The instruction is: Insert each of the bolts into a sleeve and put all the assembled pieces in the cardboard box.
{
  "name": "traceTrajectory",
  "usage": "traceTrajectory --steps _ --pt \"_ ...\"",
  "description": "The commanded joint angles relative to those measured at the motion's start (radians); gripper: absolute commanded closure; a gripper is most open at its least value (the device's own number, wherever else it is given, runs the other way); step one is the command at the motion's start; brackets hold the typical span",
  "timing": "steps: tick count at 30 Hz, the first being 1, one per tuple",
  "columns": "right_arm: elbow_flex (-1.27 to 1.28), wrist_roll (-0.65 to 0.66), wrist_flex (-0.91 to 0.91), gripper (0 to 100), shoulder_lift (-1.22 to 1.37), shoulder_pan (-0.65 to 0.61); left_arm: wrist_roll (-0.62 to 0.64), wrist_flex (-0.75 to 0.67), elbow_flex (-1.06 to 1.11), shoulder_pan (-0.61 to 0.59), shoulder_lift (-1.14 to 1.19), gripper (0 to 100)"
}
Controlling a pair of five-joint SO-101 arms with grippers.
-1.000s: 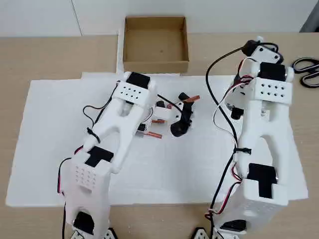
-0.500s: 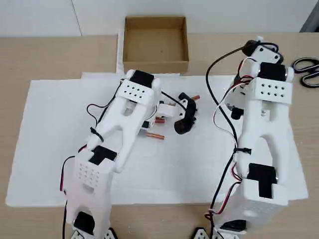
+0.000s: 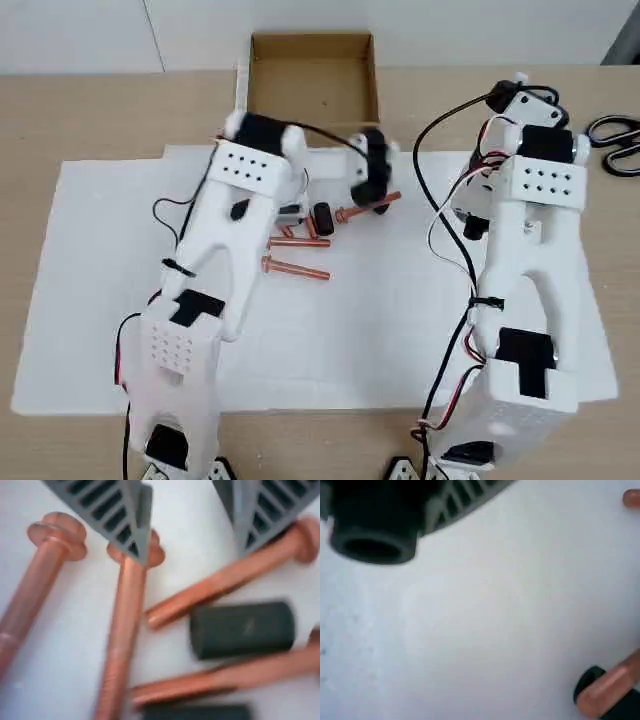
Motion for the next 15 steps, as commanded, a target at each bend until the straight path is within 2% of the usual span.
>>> traceTrajectory --steps 1,6,9,11,13,15 --pt "-0.051 0.008 -0.025 99.5 -0.056 0.027 0.305 0.018 -0.097 -0.041 -0.015 89" --pt "-0.057 0.012 -0.024 99.5 -0.081 0.058 0.859 0.02 -0.216 -0.095 -0.017 89" --pt "-0.058 0.012 -0.03 99.5 -0.117 0.099 1.143 0.02 -0.243 -0.137 -0.018 89" --pt "-0.058 0.014 -0.025 99.5 -0.14 0.12 1.266 0.021 -0.226 -0.135 -0.048 93" --pt "-0.058 0.026 -0.021 99.5 -0.156 0.133 1.323 0.021 -0.185 -0.115 -0.1 100" --pt "-0.058 0.046 -0.021 99.5 -0.166 0.134 1.347 0.021 -0.11 -0.103 -0.157 98"
